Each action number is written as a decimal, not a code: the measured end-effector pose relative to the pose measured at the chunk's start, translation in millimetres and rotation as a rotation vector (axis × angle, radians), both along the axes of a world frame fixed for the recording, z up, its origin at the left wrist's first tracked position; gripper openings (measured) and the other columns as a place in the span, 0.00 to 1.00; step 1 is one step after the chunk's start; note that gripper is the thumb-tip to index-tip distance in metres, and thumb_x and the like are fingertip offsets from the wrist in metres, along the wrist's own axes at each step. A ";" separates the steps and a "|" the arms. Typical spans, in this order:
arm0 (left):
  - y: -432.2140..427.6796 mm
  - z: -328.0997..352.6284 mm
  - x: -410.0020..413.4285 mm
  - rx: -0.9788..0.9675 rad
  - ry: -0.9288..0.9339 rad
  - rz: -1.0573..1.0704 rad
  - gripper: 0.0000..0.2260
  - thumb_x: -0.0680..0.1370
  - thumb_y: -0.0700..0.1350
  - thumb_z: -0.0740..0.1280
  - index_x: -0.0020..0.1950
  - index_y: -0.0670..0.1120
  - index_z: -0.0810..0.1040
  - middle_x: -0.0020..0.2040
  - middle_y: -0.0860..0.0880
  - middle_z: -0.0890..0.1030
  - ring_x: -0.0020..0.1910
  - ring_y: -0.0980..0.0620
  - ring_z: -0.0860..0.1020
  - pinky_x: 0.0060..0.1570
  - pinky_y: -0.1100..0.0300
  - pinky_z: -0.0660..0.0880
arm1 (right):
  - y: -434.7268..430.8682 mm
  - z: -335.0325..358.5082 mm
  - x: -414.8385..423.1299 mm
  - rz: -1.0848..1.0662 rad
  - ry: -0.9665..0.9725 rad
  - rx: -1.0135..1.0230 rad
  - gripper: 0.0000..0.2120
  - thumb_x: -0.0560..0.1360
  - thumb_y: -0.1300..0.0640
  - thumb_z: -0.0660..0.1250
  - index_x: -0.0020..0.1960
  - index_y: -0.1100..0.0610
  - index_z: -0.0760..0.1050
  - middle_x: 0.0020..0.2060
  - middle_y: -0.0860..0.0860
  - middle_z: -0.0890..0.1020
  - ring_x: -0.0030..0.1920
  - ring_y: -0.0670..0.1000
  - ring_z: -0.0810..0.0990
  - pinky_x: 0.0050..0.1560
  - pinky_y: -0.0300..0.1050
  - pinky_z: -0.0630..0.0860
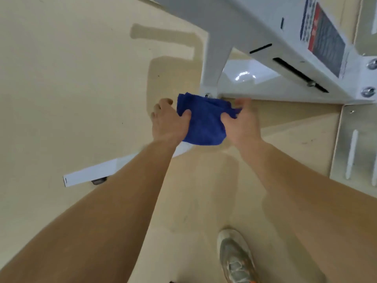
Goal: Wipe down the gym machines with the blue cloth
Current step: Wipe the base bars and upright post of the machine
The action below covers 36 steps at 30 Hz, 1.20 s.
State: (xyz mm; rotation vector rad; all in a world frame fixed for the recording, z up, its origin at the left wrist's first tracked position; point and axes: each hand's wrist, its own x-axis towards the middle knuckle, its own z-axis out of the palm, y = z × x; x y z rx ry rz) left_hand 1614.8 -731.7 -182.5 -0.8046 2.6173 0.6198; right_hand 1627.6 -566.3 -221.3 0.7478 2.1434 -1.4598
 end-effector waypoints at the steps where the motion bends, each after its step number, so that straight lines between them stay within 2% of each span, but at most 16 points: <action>1: 5.2 -7.7 0.2 -0.042 0.053 0.016 0.26 0.77 0.52 0.66 0.72 0.46 0.64 0.67 0.48 0.70 0.65 0.47 0.69 0.52 0.56 0.67 | -0.5 -5.2 -3.5 -0.030 0.032 0.121 0.23 0.72 0.51 0.68 0.66 0.49 0.67 0.61 0.54 0.73 0.57 0.56 0.75 0.53 0.49 0.75; 3: 17.7 -20.9 8.9 0.033 0.118 0.048 0.26 0.78 0.51 0.64 0.73 0.46 0.62 0.69 0.47 0.68 0.65 0.48 0.69 0.57 0.53 0.69 | -0.9 -10.7 1.7 -0.066 0.051 0.280 0.26 0.73 0.47 0.70 0.67 0.50 0.67 0.62 0.54 0.71 0.58 0.56 0.74 0.55 0.49 0.73; 4: 22.8 -28.6 17.4 0.126 0.114 0.026 0.22 0.79 0.50 0.62 0.71 0.45 0.65 0.68 0.47 0.70 0.64 0.48 0.72 0.58 0.52 0.71 | -2.5 -14.1 9.8 -0.038 0.053 0.249 0.23 0.74 0.47 0.68 0.66 0.53 0.69 0.61 0.54 0.73 0.57 0.56 0.75 0.55 0.48 0.72; 7: 27.0 -42.0 36.8 0.243 0.040 -0.115 0.16 0.82 0.50 0.56 0.66 0.47 0.70 0.59 0.50 0.78 0.56 0.48 0.77 0.55 0.51 0.74 | -17.5 -23.0 32.0 0.091 0.027 -0.137 0.11 0.80 0.52 0.58 0.60 0.51 0.74 0.52 0.52 0.81 0.49 0.54 0.79 0.50 0.49 0.73; 10: 19.4 -47.9 21.0 0.256 -0.002 -0.173 0.12 0.84 0.48 0.53 0.60 0.46 0.73 0.51 0.49 0.80 0.49 0.47 0.78 0.50 0.52 0.72 | -35.2 -32.7 22.4 0.110 0.023 -0.270 0.16 0.83 0.51 0.52 0.67 0.49 0.71 0.53 0.51 0.82 0.52 0.54 0.79 0.53 0.50 0.73; 13: 15.5 -57.9 3.0 0.249 -0.040 -0.176 0.11 0.84 0.47 0.53 0.56 0.46 0.73 0.48 0.49 0.79 0.47 0.47 0.77 0.46 0.55 0.70 | -40.0 -46.2 10.2 0.152 -0.009 -0.126 0.17 0.85 0.50 0.51 0.68 0.55 0.70 0.54 0.54 0.80 0.54 0.57 0.78 0.48 0.46 0.69; 16: 17.1 -59.0 14.8 0.228 0.106 -0.237 0.08 0.83 0.45 0.56 0.56 0.45 0.73 0.43 0.50 0.80 0.40 0.50 0.77 0.41 0.55 0.70 | -37.0 -55.3 11.5 0.242 0.078 0.072 0.19 0.85 0.48 0.50 0.65 0.57 0.71 0.54 0.56 0.79 0.53 0.60 0.77 0.46 0.47 0.67; 19: 17.9 -51.7 35.9 0.150 0.207 -0.351 0.15 0.82 0.43 0.57 0.68 0.48 0.71 0.46 0.53 0.79 0.40 0.52 0.75 0.40 0.59 0.71 | -41.8 -52.2 25.2 0.210 0.068 0.019 0.18 0.85 0.49 0.50 0.64 0.57 0.72 0.52 0.57 0.81 0.51 0.60 0.79 0.45 0.48 0.69; 21: 15.2 -50.5 39.7 0.113 0.210 -0.394 0.17 0.82 0.44 0.57 0.70 0.47 0.70 0.44 0.52 0.78 0.39 0.51 0.75 0.38 0.59 0.71 | -45.1 -46.6 41.4 0.226 0.060 -0.054 0.17 0.85 0.49 0.50 0.63 0.55 0.73 0.50 0.55 0.82 0.50 0.59 0.80 0.47 0.50 0.73; 23: 12.3 -53.8 24.3 0.146 0.145 -0.332 0.11 0.82 0.44 0.56 0.60 0.48 0.75 0.39 0.51 0.78 0.37 0.50 0.76 0.37 0.56 0.70 | -44.2 -43.5 46.2 0.277 0.050 -0.080 0.17 0.85 0.49 0.49 0.64 0.54 0.72 0.49 0.54 0.82 0.49 0.58 0.80 0.47 0.51 0.73; 25: 8.5 -56.5 5.5 0.198 0.073 -0.257 0.10 0.82 0.45 0.56 0.45 0.51 0.75 0.36 0.53 0.78 0.35 0.55 0.76 0.37 0.58 0.68 | -41.0 -47.5 30.4 0.283 0.046 -0.016 0.18 0.85 0.50 0.48 0.65 0.56 0.71 0.52 0.57 0.81 0.53 0.61 0.79 0.46 0.49 0.71; 26: 7.9 -57.5 -0.7 0.228 0.063 -0.231 0.11 0.82 0.45 0.57 0.42 0.52 0.74 0.35 0.53 0.78 0.35 0.56 0.76 0.36 0.59 0.68 | -38.9 -50.3 17.5 0.271 0.033 0.033 0.18 0.85 0.51 0.49 0.67 0.58 0.71 0.55 0.59 0.80 0.56 0.62 0.78 0.49 0.49 0.69; 28: 9.9 -57.4 1.2 0.271 0.096 -0.207 0.10 0.81 0.45 0.58 0.46 0.53 0.77 0.35 0.54 0.79 0.34 0.56 0.76 0.35 0.62 0.69 | -34.4 -51.9 3.1 0.286 0.022 0.112 0.19 0.85 0.52 0.50 0.69 0.59 0.70 0.60 0.60 0.79 0.60 0.62 0.76 0.52 0.49 0.67; 31: 13.5 -48.5 27.7 0.159 0.157 -0.270 0.11 0.80 0.45 0.60 0.60 0.51 0.78 0.33 0.53 0.78 0.33 0.53 0.75 0.34 0.64 0.69 | -33.5 -50.6 25.9 0.382 0.015 0.090 0.19 0.85 0.50 0.49 0.66 0.57 0.72 0.57 0.60 0.79 0.57 0.63 0.77 0.54 0.51 0.71; 34: 7.3 -36.5 42.8 -0.133 0.051 -0.365 0.07 0.80 0.47 0.59 0.51 0.50 0.76 0.31 0.54 0.74 0.31 0.49 0.72 0.31 0.55 0.66 | -36.5 -39.5 51.2 0.474 -0.028 -0.021 0.18 0.84 0.45 0.51 0.56 0.55 0.74 0.48 0.56 0.80 0.51 0.59 0.79 0.51 0.52 0.74; 36: 0.8 -29.3 37.5 -0.142 0.036 -0.319 0.07 0.80 0.47 0.60 0.44 0.48 0.75 0.30 0.54 0.73 0.31 0.49 0.73 0.30 0.56 0.65 | -35.4 -35.6 42.1 0.445 -0.040 -0.017 0.18 0.82 0.43 0.56 0.51 0.57 0.74 0.43 0.55 0.81 0.45 0.58 0.80 0.43 0.50 0.73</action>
